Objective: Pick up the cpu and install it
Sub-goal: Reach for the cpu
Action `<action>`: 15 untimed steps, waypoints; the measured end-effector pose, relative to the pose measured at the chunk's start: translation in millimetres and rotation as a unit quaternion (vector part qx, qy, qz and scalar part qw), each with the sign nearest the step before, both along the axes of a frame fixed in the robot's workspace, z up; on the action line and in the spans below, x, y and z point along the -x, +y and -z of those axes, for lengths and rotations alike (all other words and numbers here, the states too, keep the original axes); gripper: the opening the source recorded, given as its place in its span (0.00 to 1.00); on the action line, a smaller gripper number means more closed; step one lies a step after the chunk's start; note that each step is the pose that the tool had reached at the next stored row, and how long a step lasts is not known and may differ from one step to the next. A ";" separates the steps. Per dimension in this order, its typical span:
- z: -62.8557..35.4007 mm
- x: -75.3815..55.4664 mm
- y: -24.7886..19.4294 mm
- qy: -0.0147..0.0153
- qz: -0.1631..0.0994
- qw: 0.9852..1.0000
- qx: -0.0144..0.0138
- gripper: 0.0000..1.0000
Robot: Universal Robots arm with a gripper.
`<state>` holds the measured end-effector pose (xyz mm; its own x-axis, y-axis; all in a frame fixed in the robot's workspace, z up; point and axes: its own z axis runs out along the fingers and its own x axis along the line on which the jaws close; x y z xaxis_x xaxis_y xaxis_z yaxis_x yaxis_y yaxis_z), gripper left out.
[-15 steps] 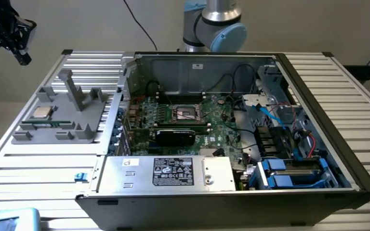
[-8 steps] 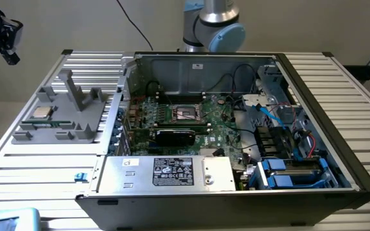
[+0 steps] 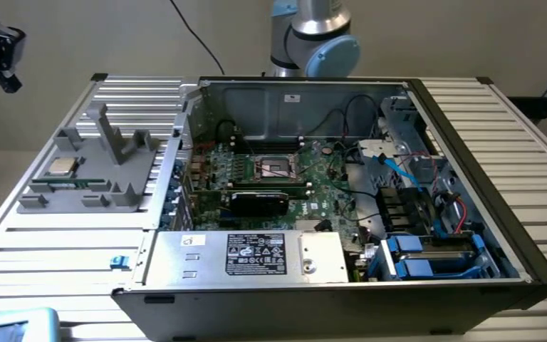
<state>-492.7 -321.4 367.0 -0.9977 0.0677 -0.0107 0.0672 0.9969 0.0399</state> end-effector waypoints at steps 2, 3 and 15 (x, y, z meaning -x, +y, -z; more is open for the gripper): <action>1.0 0.0 1.7 0.001 -0.002 1.000 0.005 0.12; 1.4 0.0 1.8 0.001 -0.004 1.000 0.008 0.12; 8.6 -3.7 2.1 0.003 -0.028 1.000 0.014 0.12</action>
<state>-488.9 -319.3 358.4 -0.9999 0.0123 -0.0051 0.0123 0.9999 0.0111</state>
